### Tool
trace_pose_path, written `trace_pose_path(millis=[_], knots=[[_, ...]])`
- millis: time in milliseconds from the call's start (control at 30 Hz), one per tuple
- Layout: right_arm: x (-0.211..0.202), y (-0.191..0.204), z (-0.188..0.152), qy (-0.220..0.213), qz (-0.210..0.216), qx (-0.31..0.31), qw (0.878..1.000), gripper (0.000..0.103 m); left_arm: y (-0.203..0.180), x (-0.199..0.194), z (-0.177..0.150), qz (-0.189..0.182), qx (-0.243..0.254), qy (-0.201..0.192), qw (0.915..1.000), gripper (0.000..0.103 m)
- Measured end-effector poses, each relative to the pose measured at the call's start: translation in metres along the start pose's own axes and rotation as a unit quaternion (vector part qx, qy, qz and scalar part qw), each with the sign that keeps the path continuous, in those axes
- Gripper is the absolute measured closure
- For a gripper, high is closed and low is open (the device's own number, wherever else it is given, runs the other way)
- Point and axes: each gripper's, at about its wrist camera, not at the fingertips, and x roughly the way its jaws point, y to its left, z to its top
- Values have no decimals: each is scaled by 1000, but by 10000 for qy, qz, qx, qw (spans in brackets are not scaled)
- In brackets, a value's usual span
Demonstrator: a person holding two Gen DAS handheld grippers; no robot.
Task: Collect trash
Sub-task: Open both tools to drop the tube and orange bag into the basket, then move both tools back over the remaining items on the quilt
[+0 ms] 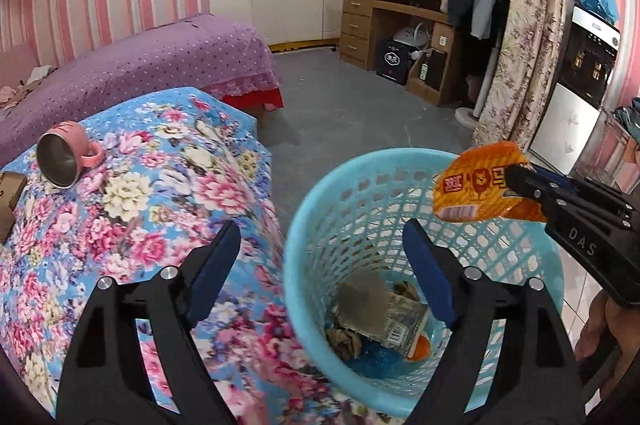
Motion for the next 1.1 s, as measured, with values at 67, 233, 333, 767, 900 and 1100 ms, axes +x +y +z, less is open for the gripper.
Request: trace_pose_path(millis=[67,233,333,767,900,1100], knots=[[0,1,0,-14,-7,1,10000,88,7,-2,1,110,-16,-12,9999,19],[1,7,0,-17,-142,-113,9998,84,31,-8,-1,281,-191,-22,9994,13],[2,11,1,17,-197,-149,9997,46,45,-12,-2,399,-243,-3,9989,13],[-1,60,9,-125,-318,-302,9990,10,138,-62,-12,1124,-426,-138,9926,8],[-1,92,15,-213,-177,-430,9987,8,191,-80,-19,1415,-609,-140,9880,7],[5,156,17,-271,93,-732,9969,6,277,-108,-30,1875,-945,-230,9774,6]])
